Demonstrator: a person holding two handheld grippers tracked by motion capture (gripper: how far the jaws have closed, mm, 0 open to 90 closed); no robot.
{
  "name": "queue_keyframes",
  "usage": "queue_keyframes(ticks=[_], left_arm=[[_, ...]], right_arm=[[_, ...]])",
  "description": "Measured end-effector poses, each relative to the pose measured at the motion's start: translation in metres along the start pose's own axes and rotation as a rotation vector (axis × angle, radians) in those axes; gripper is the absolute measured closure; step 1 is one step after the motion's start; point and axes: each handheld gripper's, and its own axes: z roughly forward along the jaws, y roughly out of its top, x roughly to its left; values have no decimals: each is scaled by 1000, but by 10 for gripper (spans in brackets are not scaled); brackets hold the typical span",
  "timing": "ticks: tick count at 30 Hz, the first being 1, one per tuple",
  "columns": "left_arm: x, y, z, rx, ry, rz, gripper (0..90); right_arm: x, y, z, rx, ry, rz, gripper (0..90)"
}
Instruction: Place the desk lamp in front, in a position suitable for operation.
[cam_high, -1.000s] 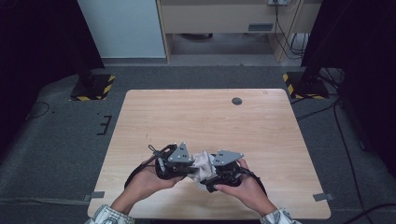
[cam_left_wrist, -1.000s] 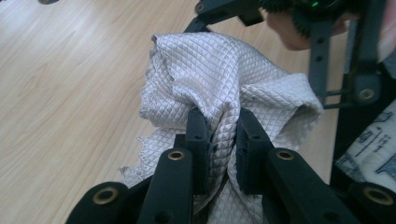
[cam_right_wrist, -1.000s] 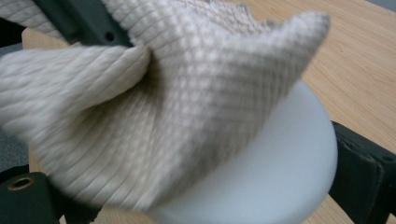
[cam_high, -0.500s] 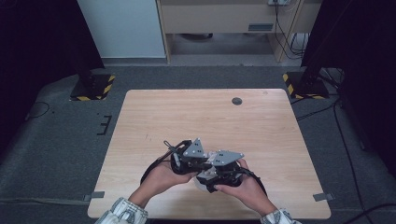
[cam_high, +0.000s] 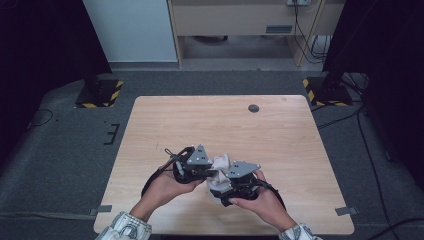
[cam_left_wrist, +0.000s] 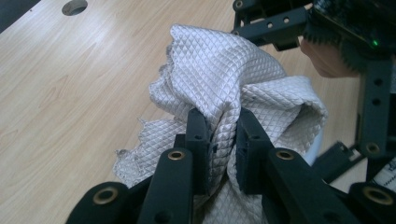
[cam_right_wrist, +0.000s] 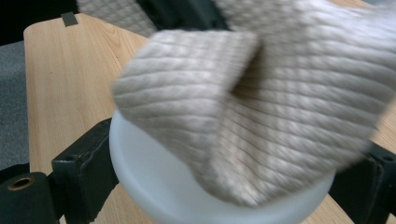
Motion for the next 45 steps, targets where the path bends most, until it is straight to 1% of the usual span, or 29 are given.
queue_keyframes(ticks=[4,6,12,15,17,19,21,24,27,28,33,37,39,41,45], left_arm=[[-5,-5,-7,9,-19,2,770],[-9,-5,-8,8,-41,0,770],[-21,1,-1,2,-97,24,769],[-24,6,2,9,-102,42,768],[-22,9,6,5,-101,31,767],[-21,13,10,8,-92,28,767],[-20,18,14,11,-77,35,766],[-15,21,18,6,-62,25,765],[-10,22,15,0,-36,20,764],[-8,21,12,-12,-30,4,764],[4,14,-2,-44,16,-33,766],[13,7,-10,-40,63,-49,766],[19,2,-11,-41,79,-76,766],[24,-3,-9,-36,86,-96,767],[30,-10,-4,-28,93,-116,767]], right_arm=[[-1,0,0,3,0,2,89],[-1,0,0,6,-1,4,89],[-1,1,0,6,-1,0,89],[-1,0,0,8,-1,2,89],[-1,0,0,8,-1,2,89],[-1,0,0,8,0,2,89],[-1,0,0,8,1,2,89],[-1,0,0,8,1,2,89],[-1,0,0,6,1,2,89],[-1,0,-1,5,1,4,89],[-1,0,-1,4,1,7,88],[-1,-1,-1,1,-6,11,87],[-1,-1,-1,2,-9,13,87],[-1,-1,-2,2,-12,15,87],[-2,-3,-5,1,-22,28,82]])
